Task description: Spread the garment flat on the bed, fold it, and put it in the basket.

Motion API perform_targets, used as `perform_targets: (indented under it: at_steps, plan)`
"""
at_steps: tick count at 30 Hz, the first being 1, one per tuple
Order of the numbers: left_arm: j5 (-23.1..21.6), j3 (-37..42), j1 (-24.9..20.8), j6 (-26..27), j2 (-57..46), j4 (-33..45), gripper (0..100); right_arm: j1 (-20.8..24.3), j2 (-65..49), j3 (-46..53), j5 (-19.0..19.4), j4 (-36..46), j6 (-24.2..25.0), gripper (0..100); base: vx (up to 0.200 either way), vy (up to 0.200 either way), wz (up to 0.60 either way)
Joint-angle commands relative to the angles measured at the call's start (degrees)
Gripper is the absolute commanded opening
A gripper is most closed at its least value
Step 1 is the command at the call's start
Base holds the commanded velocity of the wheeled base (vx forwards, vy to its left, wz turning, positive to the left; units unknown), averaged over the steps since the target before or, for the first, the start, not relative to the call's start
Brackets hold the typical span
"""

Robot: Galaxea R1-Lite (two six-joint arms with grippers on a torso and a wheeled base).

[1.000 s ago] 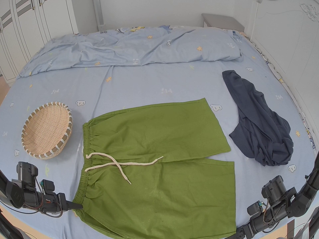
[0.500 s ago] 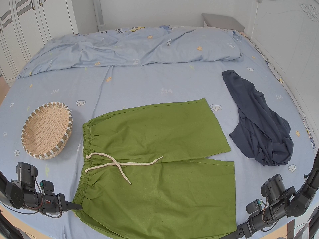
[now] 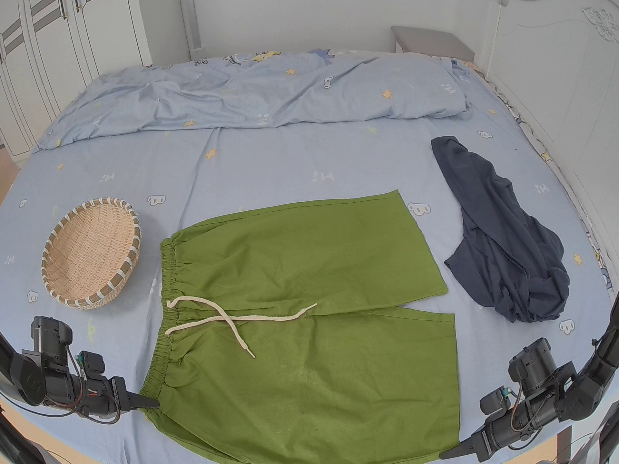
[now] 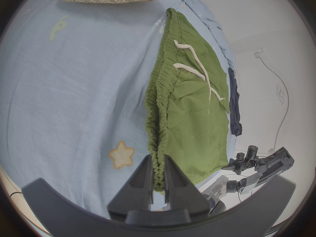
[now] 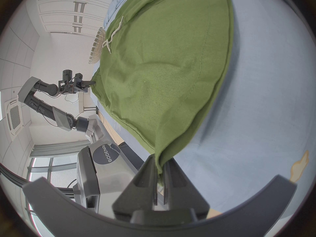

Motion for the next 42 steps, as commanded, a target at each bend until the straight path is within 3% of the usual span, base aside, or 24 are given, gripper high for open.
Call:
perform_targets:
  at_steps: [1, 7, 12, 13, 15, 16, 18, 19, 26, 33, 42]
  plan:
    - [0.02, -0.07, -0.74, -0.04, -0.25, 0.19, 0, -1.43, -3.02, 0.13, -0.06, 0.01, 0.11, 0, 0.0, 0.0, 0.0]
    - [0.02, -0.68, -1.01, -1.45, -2.01, 0.37, 0, -6.26, -12.42, -1.63, -0.15, 0.19, 4.24, 0, 0.0, 0.0, 0.0]
    - [0.81, -5.34, -2.41, -8.92, -4.82, 1.33, 0, -7.4, -20.51, -9.89, -0.41, 4.76, 8.81, 0, 0.0, 0.0, 0.0]
    - [0.98, -8.33, -2.77, -12.17, -5.79, 3.36, 0, -7.4, -22.26, -15.34, -0.41, 9.77, 9.86, 0, 0.0, 0.0, 0.0]
    - [0.98, -8.33, -2.77, -12.17, -5.79, 3.36, 0, -7.4, -22.26, -15.34, -0.41, 9.77, 9.86, 0, 0.0, 0.0, 0.0]
    - [0.98, -13.78, -2.85, -13.49, -6.93, 9.77, 0, -7.75, -23.32, -25.89, -0.5, 20.32, 10.04, 0, 0.0, 0.0, 0.0]
    - [0.98, -14.4, -2.94, -13.49, -6.93, 10.56, 0, -7.84, -23.32, -26.94, -0.5, 21.19, 10.04, 0, 0.0, 0.0, 0.0]
    - [0.81, -20.37, -3.03, -13.66, -6.93, 16.63, 0, -9.25, -22.79, -34.94, -0.5, 26.38, 9.77, 0, 0.0, 0.0, 0.0]
    - [0.54, -35.31, -4.88, -14.37, -6.05, 26.65, 0, -10.04, -15.41, -49.09, -0.67, 29.37, 9.69, 0, 0.0, 0.0, 0.0]
    - [0.63, -48.23, -5.31, -17.44, -1.31, 32.54, 0, -11.97, -7.32, -62.19, -0.94, 34.38, 9.6, 0, 0.0, 0.0, 0.0]
    - [1.07, -56.41, -6.72, -17.44, 6.25, 34.38, 0, -13.56, 0.76, -73.17, -0.94, 36.4, 9.6, 0, 0.0, 0.0, 0.0]
